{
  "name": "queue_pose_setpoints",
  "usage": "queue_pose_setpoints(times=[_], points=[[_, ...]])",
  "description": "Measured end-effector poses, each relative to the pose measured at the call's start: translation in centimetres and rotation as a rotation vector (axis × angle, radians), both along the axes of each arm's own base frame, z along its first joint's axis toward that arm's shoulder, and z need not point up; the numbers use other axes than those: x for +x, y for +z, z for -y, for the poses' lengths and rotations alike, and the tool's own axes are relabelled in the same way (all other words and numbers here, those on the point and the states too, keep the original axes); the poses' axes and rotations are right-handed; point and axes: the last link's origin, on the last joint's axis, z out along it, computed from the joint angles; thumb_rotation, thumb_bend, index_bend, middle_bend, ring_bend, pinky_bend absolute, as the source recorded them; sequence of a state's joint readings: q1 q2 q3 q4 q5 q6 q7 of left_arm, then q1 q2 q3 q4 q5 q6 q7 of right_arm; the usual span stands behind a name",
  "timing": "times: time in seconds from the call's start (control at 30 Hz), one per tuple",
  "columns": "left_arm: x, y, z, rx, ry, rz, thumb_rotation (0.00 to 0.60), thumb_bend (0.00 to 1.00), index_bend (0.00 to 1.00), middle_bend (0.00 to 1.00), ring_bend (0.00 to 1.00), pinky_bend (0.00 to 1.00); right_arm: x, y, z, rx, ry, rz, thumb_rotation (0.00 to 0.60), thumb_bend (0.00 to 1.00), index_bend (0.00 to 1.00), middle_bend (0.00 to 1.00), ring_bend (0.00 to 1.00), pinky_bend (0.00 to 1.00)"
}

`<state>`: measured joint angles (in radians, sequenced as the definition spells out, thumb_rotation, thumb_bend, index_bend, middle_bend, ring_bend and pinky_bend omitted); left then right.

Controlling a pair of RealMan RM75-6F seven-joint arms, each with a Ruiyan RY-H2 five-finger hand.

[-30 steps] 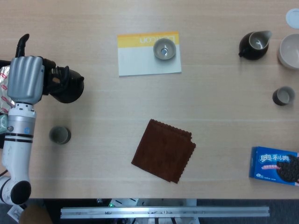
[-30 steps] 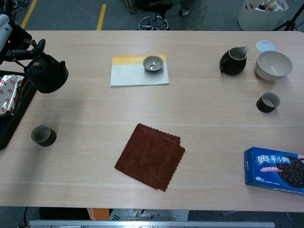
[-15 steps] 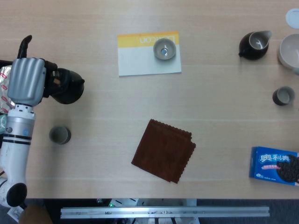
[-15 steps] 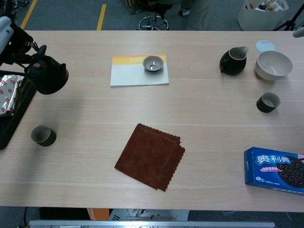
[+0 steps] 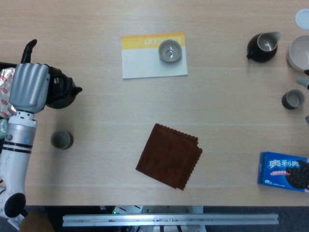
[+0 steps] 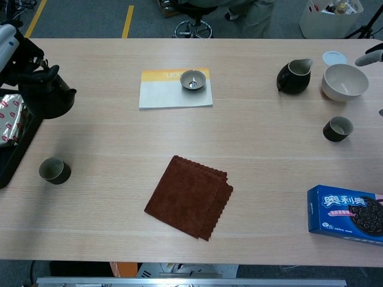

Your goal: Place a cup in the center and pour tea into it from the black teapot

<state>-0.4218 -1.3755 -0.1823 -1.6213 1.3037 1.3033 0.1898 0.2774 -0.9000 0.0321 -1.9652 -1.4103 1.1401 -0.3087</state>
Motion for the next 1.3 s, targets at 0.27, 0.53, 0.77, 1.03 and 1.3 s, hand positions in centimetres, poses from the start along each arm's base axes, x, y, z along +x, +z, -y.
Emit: queue_pose_setpoints(times=[0.27, 0.53, 0.77, 1.03, 1.3], points=[[0.2, 0.0, 0.4, -0.010, -0.008, 0.003, 0.508, 0.38, 0.93, 1.00, 0.86, 0.09, -1.2, -1.0, 0.9, 0.066, -0.002, -0.091, 0.600, 0.24, 0.18, 0.12, 0.01, 0.02], [0.0, 0.0, 0.7, -0.014, 0.000, 0.008, 0.507, 0.38, 0.93, 1.00, 0.86, 0.09, -3.9, -2.2, 2.4, 0.085, -0.047, -0.177, 0.600, 0.20, 0.18, 0.14, 0.01, 0.02], [-0.2, 0.0, 1.0, -0.021, 0.009, 0.009, 0.508, 0.38, 0.93, 1.00, 0.85, 0.09, -6.3, -3.7, 3.7, 0.093, -0.086, -0.257, 0.600, 0.19, 0.20, 0.14, 0.01, 0.02], [-0.3, -0.3, 1.1, -0.031, 0.013, 0.013, 0.509, 0.38, 0.93, 1.00, 0.85, 0.09, -8.2, -5.9, 5.2, 0.096, -0.123, -0.332, 0.600, 0.19, 0.20, 0.14, 0.01, 0.02], [-0.5, -0.4, 1.2, -0.037, 0.021, 0.014, 0.507, 0.38, 0.92, 1.00, 0.85, 0.09, -8.9, -7.8, 6.6, 0.107, -0.143, -0.365, 0.600, 0.19, 0.20, 0.14, 0.01, 0.02]])
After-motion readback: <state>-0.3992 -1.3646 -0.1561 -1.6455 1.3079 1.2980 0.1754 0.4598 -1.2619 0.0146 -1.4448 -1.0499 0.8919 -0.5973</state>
